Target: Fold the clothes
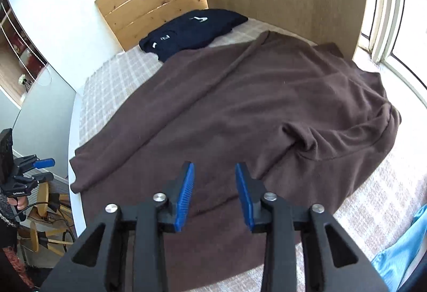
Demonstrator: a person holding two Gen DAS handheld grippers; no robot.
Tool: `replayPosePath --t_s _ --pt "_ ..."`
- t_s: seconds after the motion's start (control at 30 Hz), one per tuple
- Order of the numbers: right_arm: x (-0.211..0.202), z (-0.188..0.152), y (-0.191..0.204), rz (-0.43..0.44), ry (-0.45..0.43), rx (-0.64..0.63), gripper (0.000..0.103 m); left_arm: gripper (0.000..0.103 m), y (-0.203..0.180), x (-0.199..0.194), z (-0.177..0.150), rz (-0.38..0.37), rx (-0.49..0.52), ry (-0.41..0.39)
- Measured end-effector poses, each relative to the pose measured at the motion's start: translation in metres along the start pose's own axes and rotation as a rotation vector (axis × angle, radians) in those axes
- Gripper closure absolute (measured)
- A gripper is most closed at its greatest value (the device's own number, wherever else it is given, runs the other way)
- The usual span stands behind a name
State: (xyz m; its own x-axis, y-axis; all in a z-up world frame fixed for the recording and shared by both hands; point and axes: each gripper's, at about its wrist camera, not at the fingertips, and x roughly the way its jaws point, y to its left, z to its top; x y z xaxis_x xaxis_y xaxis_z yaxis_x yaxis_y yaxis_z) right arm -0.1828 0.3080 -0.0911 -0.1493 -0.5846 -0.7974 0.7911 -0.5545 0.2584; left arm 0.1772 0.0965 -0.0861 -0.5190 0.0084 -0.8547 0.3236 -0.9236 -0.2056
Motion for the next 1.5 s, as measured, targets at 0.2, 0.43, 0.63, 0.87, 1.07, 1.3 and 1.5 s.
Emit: replayPosePath --t_s 0.2,0.43,0.63,0.87,1.07,1.3,1.5 --pt "0.025 0.078 0.041 0.024 -0.054 0.136 0.051 0.052 0.041 0.032 0.024 0.013 0.048 0.033" --pt "0.093 0.135 0.091 -0.073 0.021 0.198 0.05 0.049 0.049 0.074 0.039 -0.084 0.183 0.121" --pt "0.182 0.167 0.123 -0.211 0.167 0.157 0.05 0.06 0.046 0.081 0.037 -0.207 0.26 0.119" --pt "0.259 0.17 0.14 -0.489 0.37 0.008 0.05 0.093 0.06 0.082 0.044 -0.313 0.261 0.105" --pt "0.259 0.162 0.119 -0.456 0.387 0.058 0.061 0.094 0.058 0.077 0.046 -0.333 0.319 0.088" --pt "0.206 0.156 0.073 -0.24 0.259 0.245 0.096 0.096 0.054 0.073 0.052 -0.34 0.327 0.087" --pt "0.142 0.134 0.061 -0.217 0.168 0.258 0.096 0.096 0.04 0.053 0.059 -0.389 0.3 0.075"
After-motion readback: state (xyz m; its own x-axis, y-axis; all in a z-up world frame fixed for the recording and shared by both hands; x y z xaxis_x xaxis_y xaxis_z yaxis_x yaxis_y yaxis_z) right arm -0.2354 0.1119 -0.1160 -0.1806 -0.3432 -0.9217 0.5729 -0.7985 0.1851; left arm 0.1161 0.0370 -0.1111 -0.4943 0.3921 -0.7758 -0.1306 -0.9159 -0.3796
